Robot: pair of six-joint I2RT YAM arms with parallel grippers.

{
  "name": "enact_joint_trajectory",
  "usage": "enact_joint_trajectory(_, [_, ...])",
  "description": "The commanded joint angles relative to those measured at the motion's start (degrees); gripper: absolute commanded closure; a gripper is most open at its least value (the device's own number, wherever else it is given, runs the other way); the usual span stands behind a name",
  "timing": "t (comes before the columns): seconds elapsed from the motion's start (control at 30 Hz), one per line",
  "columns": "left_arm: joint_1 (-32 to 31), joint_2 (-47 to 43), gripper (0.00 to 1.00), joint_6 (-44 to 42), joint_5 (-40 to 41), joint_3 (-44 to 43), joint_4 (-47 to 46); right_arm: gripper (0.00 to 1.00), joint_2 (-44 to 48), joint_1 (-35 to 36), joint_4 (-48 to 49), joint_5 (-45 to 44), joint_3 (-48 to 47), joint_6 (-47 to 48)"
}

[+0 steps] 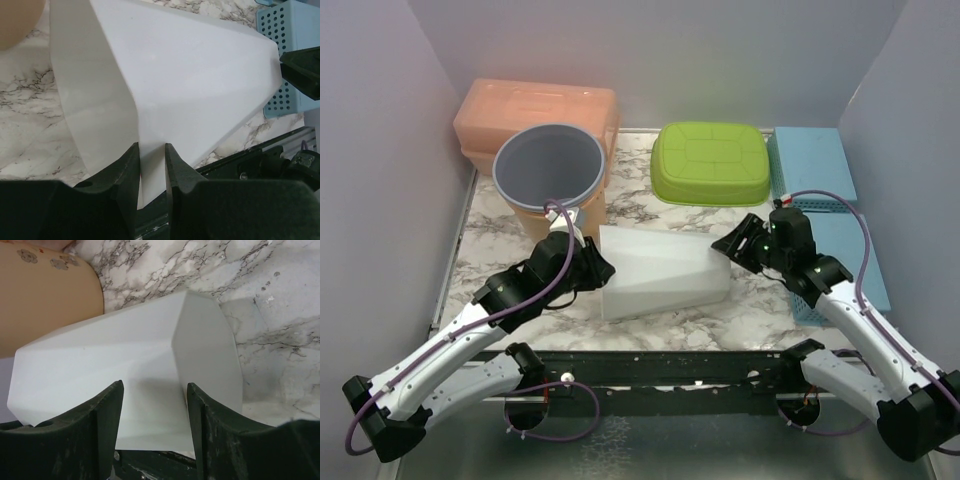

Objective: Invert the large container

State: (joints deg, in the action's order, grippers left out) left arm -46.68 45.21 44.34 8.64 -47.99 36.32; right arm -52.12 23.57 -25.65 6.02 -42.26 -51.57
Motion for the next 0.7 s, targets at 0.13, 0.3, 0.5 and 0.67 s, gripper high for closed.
enact_joint_trajectory(0.13, [-0.05,1.60,0.75,-0.48,0.37,-0.69,2.01,0.51,-1.62,0.32,11.45,11.34,2.83,-5.15])
enact_joint_trajectory(0.3, [-0.05,1.42,0.76,2.17,-1.00,-0.32,0.21,0.55,2.05,0.36,11.29,8.14,3.27,-2.75])
enact_joint_trajectory(0.5, [-0.07,-0.63,0.76,8.33,-7.38,5.02,-9.84,0.57,6.31,0.30,10.07,6.56,0.60,3.28])
enact_joint_trajectory(0.67, [-0.08,-0.93,0.76,10.33,-8.35,5.17,-11.37,0.57,7.89,0.33,11.63,10.01,-2.95,5.98])
